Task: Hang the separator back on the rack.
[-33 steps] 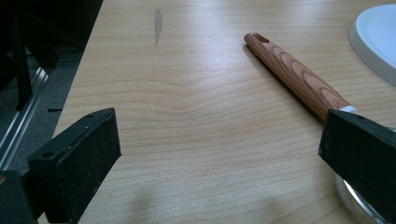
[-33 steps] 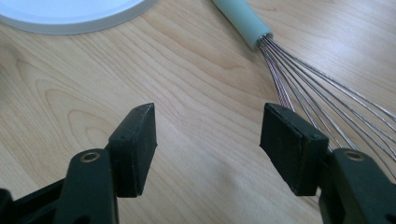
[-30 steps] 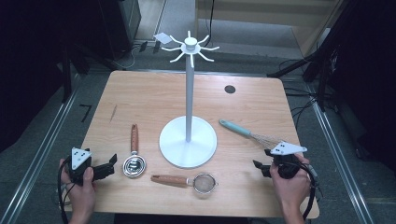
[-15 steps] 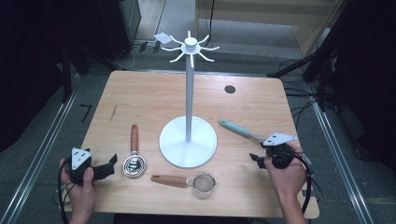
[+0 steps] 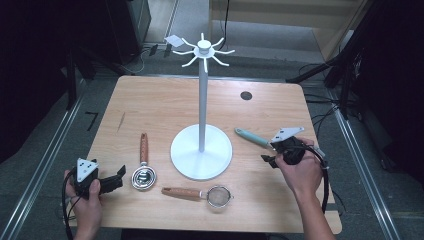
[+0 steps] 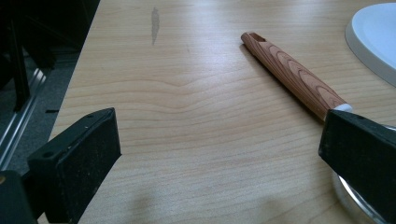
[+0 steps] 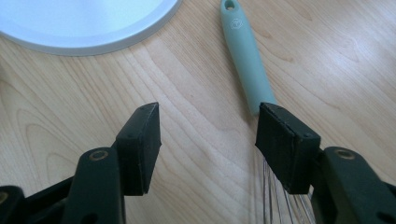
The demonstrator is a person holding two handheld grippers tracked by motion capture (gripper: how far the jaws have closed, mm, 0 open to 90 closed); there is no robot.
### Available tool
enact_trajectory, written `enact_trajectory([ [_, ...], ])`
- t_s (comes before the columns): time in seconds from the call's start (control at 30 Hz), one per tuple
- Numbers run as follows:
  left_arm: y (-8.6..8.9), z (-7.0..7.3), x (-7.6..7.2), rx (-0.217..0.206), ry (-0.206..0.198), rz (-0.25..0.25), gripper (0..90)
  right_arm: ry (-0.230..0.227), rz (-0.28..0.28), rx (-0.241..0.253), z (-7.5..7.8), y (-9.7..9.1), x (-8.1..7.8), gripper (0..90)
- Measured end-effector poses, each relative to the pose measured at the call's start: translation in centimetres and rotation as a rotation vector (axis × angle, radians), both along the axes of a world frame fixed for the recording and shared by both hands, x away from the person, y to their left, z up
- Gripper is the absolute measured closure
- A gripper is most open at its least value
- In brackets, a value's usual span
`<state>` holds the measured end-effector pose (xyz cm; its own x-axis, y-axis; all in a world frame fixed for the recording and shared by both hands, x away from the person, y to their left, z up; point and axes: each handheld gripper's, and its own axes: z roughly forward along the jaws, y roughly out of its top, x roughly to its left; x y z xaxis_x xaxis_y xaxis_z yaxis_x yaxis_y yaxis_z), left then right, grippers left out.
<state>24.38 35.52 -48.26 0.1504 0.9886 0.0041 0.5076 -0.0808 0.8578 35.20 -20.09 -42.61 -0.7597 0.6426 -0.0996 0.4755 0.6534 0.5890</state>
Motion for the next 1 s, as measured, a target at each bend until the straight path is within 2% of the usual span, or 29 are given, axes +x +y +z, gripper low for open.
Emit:
enact_trajectory([
  [0.13, 0.0, 0.0, 0.0, -0.002, 0.000, 0.001, 0.0, 0.023, 0.016, -0.029, 0.3, 0.7, 0.9, 41.0],
  [0.3, 0.1, 0.0, 0.0, -0.003, 0.001, 0.002, 0.0, 0.030, 0.026, -0.056, 0.4, 1.1, 1.9, 41.0],
  [0.47, 0.1, 0.0, 0.0, -0.011, 0.004, 0.004, 0.0, 0.057, 0.040, -0.069, 0.2, 1.2, 2.7, 42.6],
  [0.5, 0.1, 0.0, 0.0, -0.009, 0.004, 0.004, 0.0, 0.065, 0.045, -0.086, 0.1, 1.4, 3.1, 42.6],
  [0.7, 0.1, 0.0, 0.0, -0.009, 0.005, 0.003, 0.0, 0.075, 0.062, -0.118, 0.1, 1.8, 3.9, 43.1],
  [0.83, 0.1, 0.0, 0.0, -0.010, 0.003, 0.004, 0.0, 0.118, 0.062, -0.125, 0.1, 2.0, 5.0, 45.2],
  [1.0, 0.1, 0.0, 0.0, -0.011, 0.004, 0.004, 0.0, 0.139, 0.062, -0.161, -0.1, 2.2, 6.1, 49.3],
])
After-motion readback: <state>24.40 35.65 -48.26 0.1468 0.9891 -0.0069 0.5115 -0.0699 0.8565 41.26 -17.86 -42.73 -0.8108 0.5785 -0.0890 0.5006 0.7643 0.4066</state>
